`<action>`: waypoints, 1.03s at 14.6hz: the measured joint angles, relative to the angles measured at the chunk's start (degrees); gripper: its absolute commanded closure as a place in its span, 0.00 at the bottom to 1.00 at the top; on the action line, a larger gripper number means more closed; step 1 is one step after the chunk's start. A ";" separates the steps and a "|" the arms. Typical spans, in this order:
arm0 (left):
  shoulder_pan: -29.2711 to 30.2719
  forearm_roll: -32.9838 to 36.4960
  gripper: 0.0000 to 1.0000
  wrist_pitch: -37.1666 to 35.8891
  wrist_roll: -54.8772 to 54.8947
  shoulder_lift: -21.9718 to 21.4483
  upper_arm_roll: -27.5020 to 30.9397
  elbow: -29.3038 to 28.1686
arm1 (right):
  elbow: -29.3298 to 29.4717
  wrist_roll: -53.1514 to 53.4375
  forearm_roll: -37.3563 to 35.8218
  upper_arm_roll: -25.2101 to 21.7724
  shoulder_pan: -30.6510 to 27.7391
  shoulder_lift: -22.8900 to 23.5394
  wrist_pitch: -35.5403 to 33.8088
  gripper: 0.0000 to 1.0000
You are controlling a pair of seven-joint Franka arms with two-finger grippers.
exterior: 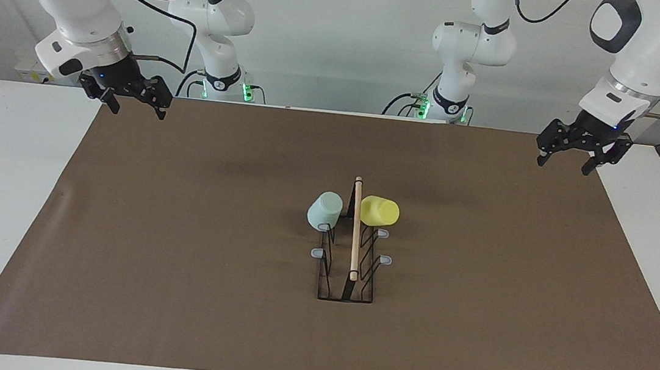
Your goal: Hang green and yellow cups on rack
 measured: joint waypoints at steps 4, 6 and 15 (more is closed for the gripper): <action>3.47 0.00 0.00 -5.61 -0.01 0.07 -5.05 4.11 | 0.00 0.00 0.00 0.00 0.00 0.00 0.03 0.00; 7.71 -0.01 0.00 -8.11 -0.01 0.43 -9.40 6.30 | 0.00 0.00 0.00 0.00 0.00 0.00 0.15 0.00; 11.60 -0.01 0.00 -10.79 -0.01 1.65 -14.20 8.10 | 0.00 0.00 0.00 0.00 0.00 0.00 0.93 0.00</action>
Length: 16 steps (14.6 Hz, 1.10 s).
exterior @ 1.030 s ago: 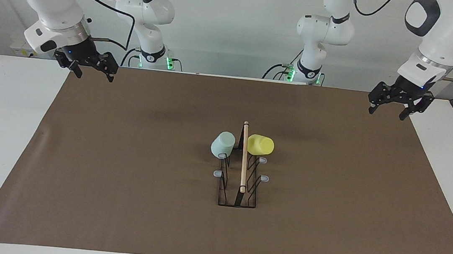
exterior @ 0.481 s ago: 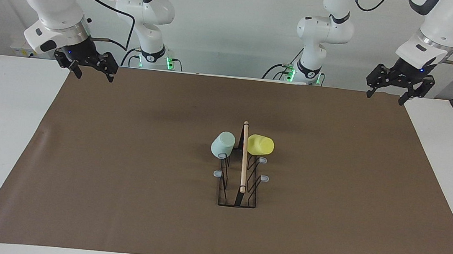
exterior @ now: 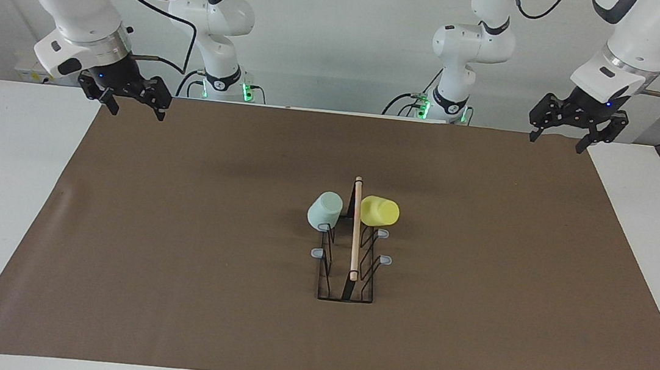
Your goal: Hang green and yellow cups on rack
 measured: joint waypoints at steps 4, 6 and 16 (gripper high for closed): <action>0.04 0.00 0.00 -0.40 0.00 0.01 0.01 -0.15 | 0.00 0.00 0.00 -0.01 0.00 0.00 0.00 0.00; 0.04 0.00 0.00 -0.79 -0.61 0.00 0.00 -0.15 | 0.00 0.00 0.00 -0.10 -0.05 0.00 0.00 0.00; 0.03 -0.02 0.00 -1.25 -3.77 0.00 -0.09 -0.53 | 0.00 0.00 0.00 -0.25 -0.16 0.00 0.00 0.00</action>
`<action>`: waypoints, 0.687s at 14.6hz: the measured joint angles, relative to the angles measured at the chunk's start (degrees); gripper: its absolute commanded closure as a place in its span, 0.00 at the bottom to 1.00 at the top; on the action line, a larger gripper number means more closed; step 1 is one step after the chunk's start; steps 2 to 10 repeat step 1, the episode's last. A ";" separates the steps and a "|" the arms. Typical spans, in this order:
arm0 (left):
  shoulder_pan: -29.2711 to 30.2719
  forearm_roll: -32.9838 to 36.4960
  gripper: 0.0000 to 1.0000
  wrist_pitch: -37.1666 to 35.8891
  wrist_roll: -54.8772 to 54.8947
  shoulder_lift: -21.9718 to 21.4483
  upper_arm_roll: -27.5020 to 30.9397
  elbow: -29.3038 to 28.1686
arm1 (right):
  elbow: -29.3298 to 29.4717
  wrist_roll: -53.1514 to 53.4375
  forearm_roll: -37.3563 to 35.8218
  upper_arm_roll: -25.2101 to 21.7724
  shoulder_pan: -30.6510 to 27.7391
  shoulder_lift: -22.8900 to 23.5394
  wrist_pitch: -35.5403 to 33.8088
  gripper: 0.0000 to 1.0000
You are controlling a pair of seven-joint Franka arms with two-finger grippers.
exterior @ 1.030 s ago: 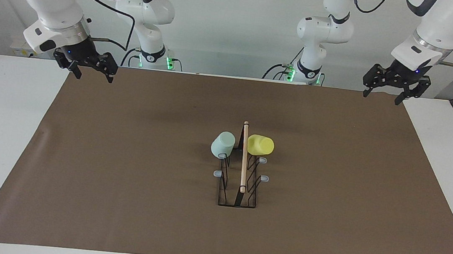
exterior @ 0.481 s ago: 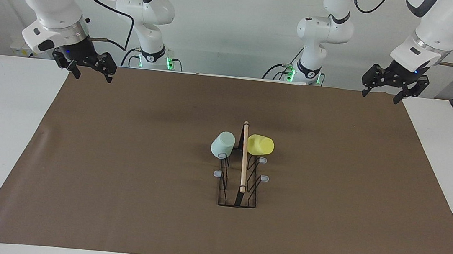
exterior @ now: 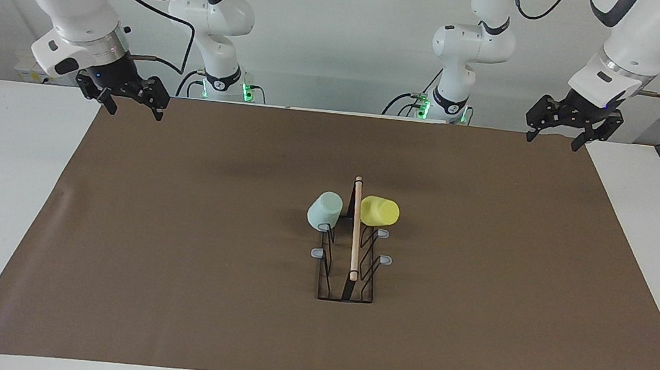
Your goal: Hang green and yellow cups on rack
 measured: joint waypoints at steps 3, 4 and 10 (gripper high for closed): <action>0.00 -0.01 0.00 0.00 -0.03 0.00 0.00 0.00 | 0.00 0.00 0.00 0.00 0.00 0.00 0.00 0.00; 0.00 -0.01 0.00 0.00 -0.03 0.00 0.00 0.00 | 0.00 0.00 0.00 0.00 0.00 0.00 0.00 0.00; 0.00 -0.01 0.00 0.00 -0.03 0.00 0.00 0.00 | 0.00 0.00 0.00 0.00 0.00 0.00 0.00 0.00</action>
